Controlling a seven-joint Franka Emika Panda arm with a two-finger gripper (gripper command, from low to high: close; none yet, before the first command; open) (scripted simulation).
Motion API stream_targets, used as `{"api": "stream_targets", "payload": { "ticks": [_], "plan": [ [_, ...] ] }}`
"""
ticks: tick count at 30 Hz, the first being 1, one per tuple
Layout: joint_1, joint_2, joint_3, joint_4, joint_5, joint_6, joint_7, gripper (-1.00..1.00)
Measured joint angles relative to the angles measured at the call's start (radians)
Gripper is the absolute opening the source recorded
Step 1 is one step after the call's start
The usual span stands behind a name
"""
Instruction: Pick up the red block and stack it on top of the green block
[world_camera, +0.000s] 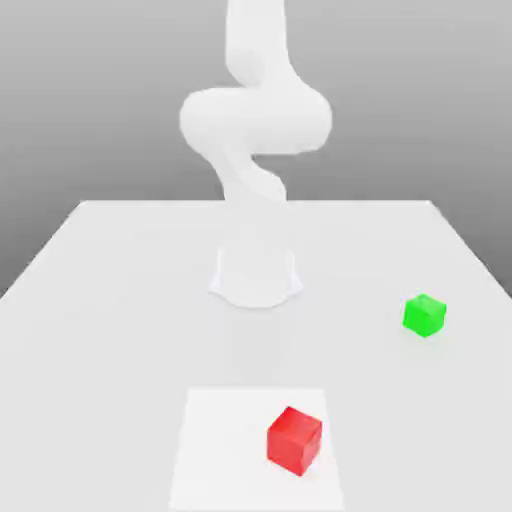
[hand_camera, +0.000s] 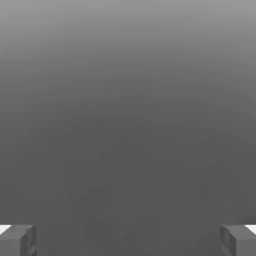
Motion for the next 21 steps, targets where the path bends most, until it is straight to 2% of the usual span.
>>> {"api": "stream_targets", "payload": {
  "ticks": [11,21],
  "plan": [
    [-0.091,0.405,0.136,-0.156,-0.036,0.199,0.337,0.00],
    [-0.087,0.766,0.177,-0.295,-0.056,0.378,0.630,0.00]
  ]
}}
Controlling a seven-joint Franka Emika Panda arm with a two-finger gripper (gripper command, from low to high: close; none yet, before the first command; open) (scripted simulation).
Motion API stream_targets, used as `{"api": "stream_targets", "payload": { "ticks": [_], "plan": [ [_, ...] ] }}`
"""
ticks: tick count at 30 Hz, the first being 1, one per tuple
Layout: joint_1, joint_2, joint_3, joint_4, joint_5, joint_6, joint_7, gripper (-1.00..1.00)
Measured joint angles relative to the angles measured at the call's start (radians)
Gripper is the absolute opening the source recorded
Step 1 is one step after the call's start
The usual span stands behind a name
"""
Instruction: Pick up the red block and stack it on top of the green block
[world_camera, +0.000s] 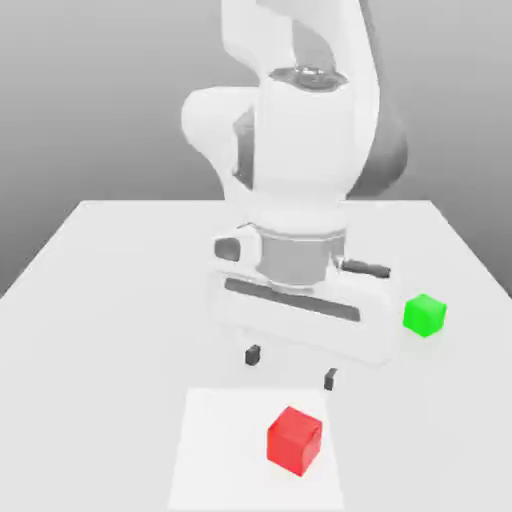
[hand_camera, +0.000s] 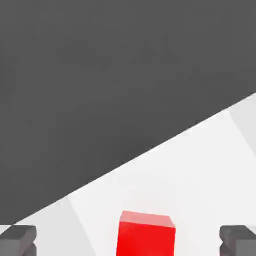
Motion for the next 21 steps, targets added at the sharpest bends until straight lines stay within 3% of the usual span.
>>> {"api": "stream_targets", "payload": {
  "ticks": [6,7,14,21],
  "plan": [
    [0.061,0.216,-0.076,0.011,-0.080,0.166,0.094,0.00],
    [0.072,0.243,-0.090,0.015,-0.093,0.189,0.103,-1.00],
    [0.072,0.245,-0.090,0.015,-0.095,0.192,0.105,-1.00],
    [0.064,0.030,-0.006,-0.026,0.035,0.023,-0.012,-1.00]
  ]
}}
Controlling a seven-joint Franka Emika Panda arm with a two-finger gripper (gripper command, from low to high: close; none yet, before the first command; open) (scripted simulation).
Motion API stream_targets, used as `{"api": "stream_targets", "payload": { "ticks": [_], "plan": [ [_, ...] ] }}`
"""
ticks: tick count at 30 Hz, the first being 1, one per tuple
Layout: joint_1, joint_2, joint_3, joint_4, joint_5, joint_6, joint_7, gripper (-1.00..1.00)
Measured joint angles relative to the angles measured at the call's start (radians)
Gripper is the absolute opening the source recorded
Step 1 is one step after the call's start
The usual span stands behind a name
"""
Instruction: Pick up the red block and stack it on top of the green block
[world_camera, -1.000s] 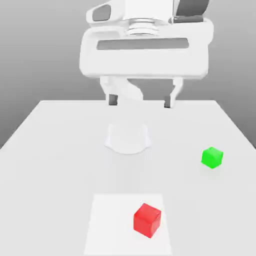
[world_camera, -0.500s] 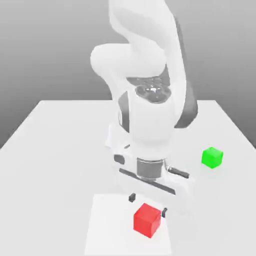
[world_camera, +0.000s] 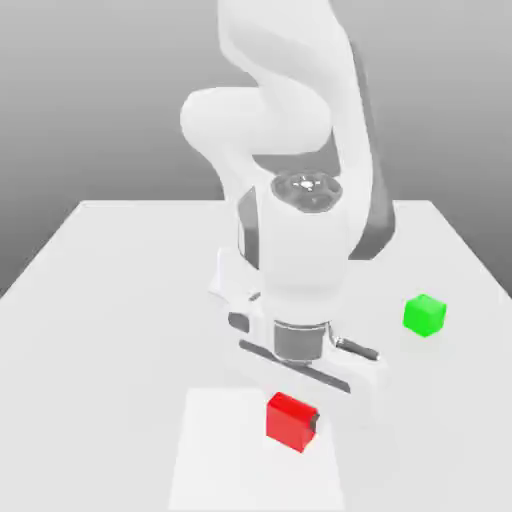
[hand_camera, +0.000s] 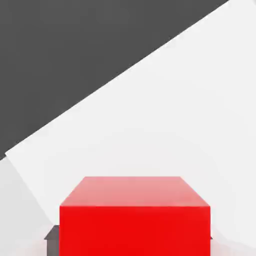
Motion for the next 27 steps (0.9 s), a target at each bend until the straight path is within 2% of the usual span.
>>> {"api": "stream_targets", "payload": {
  "ticks": [7,15,24,27],
  "plan": [
    [0.240,-0.151,0.098,-0.071,0.161,-0.064,-0.252,-1.00],
    [0.472,-0.291,0.200,-0.162,0.285,-0.107,-0.507,-1.00],
    [0.758,-0.396,0.294,-0.277,0.355,-0.103,-0.749,-1.00],
    [0.765,-0.387,0.326,-0.292,0.319,-0.088,-0.754,-1.00]
  ]
}}
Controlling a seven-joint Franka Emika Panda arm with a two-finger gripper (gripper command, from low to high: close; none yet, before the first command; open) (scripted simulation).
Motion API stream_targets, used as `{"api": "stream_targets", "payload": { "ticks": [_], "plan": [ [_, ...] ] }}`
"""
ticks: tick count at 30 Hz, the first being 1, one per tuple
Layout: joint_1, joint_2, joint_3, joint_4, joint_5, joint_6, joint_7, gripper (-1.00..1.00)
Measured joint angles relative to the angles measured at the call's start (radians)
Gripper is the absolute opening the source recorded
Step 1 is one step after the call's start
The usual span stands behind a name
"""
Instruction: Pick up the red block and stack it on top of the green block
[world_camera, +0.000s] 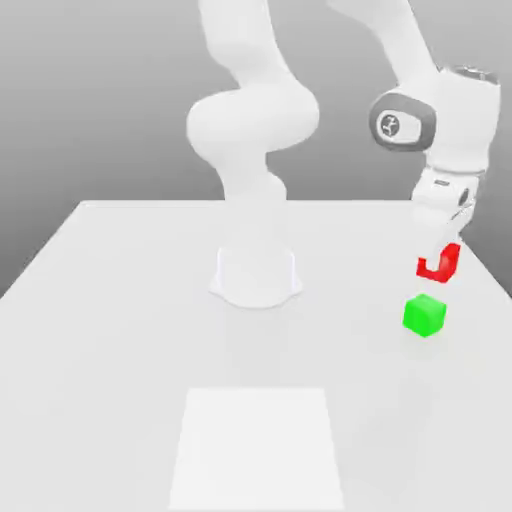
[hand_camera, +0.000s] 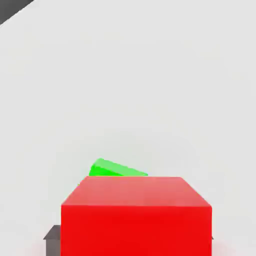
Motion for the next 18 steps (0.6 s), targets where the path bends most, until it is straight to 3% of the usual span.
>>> {"api": "stream_targets", "payload": {
  "ticks": [10,17,18],
  "plan": [
    [-0.151,0.151,0.092,0.007,-0.222,0.129,0.147,-1.00],
    [-0.190,0.287,0.101,0.001,-0.349,0.272,0.235,-1.00],
    [-0.196,0.303,0.105,-0.001,-0.355,0.290,0.238,1.00]
  ]
}}
